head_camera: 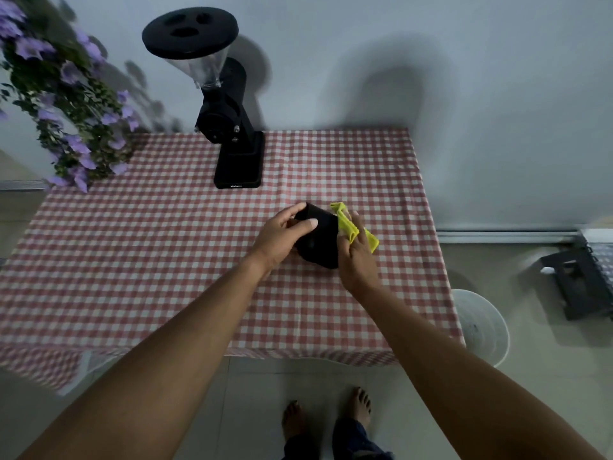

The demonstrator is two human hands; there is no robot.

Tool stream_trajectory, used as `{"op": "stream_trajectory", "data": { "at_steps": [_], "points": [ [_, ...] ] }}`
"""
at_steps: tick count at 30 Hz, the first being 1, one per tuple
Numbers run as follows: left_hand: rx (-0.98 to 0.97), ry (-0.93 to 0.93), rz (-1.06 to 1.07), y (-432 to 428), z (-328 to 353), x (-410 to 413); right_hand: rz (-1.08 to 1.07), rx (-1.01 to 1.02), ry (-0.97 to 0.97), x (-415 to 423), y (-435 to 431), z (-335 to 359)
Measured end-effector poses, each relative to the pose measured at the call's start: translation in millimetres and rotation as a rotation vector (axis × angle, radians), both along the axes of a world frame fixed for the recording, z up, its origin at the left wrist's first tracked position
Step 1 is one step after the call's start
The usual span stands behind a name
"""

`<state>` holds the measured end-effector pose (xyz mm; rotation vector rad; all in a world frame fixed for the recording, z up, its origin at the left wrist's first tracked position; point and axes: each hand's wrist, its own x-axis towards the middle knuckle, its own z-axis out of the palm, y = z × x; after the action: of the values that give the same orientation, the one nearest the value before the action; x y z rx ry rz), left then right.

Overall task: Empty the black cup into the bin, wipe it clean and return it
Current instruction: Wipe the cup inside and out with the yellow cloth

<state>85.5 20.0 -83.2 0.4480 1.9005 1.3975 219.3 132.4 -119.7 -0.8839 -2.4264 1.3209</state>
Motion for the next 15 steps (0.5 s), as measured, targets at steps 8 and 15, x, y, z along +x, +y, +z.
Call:
{"op": "stream_trajectory", "data": {
  "at_steps": [8,15],
  "points": [
    [-0.192,0.093,0.082,3.0,9.5,-2.4,-0.039,0.101,-0.024,1.6,-19.1,-6.0],
    [-0.113,0.244,0.11,-3.1,-11.4,20.8,0.117,0.273,0.027,-10.8,-22.3,0.3]
  ]
}}
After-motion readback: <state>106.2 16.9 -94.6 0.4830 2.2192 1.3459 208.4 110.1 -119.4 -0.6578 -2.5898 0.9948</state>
